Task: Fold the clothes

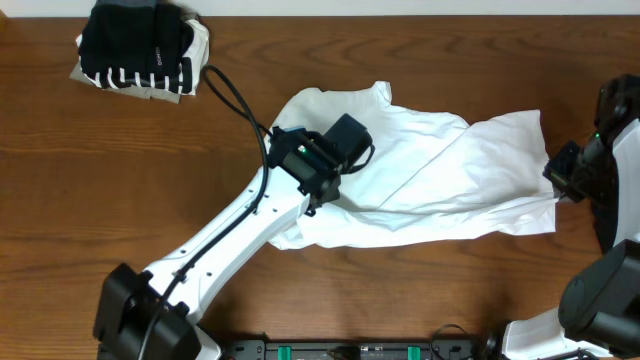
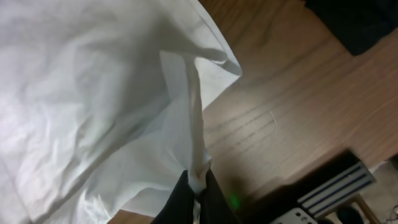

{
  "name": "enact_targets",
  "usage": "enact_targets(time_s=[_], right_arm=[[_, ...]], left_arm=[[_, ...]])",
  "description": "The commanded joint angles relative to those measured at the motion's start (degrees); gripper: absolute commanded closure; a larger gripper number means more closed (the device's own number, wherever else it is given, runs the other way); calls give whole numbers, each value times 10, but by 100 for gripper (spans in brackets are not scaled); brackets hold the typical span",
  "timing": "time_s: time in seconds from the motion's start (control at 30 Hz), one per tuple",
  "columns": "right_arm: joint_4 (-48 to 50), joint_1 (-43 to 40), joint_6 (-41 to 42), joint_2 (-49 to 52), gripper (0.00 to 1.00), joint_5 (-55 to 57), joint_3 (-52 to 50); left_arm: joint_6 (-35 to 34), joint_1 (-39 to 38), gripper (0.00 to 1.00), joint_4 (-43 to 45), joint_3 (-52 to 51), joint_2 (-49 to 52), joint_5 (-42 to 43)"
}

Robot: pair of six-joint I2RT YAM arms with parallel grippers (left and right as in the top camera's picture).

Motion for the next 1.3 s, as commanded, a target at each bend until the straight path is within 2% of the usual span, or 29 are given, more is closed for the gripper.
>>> enact_targets(time_s=[0.0,0.27,0.43,0.57,0.63,0.67,0.7,0.77,0.8,0.83,0.87,0.93,0.97,1.1,1.27], right_arm=[[19,-6,22,-12,98,6,-20],[63,-5,27,-12,96,2,-28],[80,-5,27,-12,94,3,-28],[92,-5,30,-12,93,2,-28],[99,-5,31,-12,89,3,-28],[101,-5,31,-12,85,3,-28],[103,-5,31,-12,75,2,-28],[103,-5,30,-12,39,0,-28],[104,-5,28,-12,13,0,-28],[105,-5,28,-12,1,-2,-27],[105,-5,28,-12,1,-4,-25],[100,-5,23,-15,1,-19,-19],[97,-5,14,-19,1,-33,-14],[96,-5,-40,-55,1,-114,-3],[101,17,-137,-118,1,-256,-3]], left_arm=[[21,14,93,13,-2,17,-21],[23,37,92,44,-2,42,-59],[36,40,83,64,-2,48,-61],[49,40,83,90,-2,49,-61],[56,40,83,99,-2,49,-61],[65,40,83,105,-2,49,-61],[76,40,83,108,-2,49,-61],[95,40,75,108,-2,48,-61],[106,40,73,107,-1,47,-61],[116,40,68,105,0,42,-61],[123,40,62,105,0,38,-60],[124,40,30,98,0,21,-60],[124,40,21,94,0,10,-60],[124,39,18,80,0,-59,-57],[111,39,15,40,0,-167,-7]])
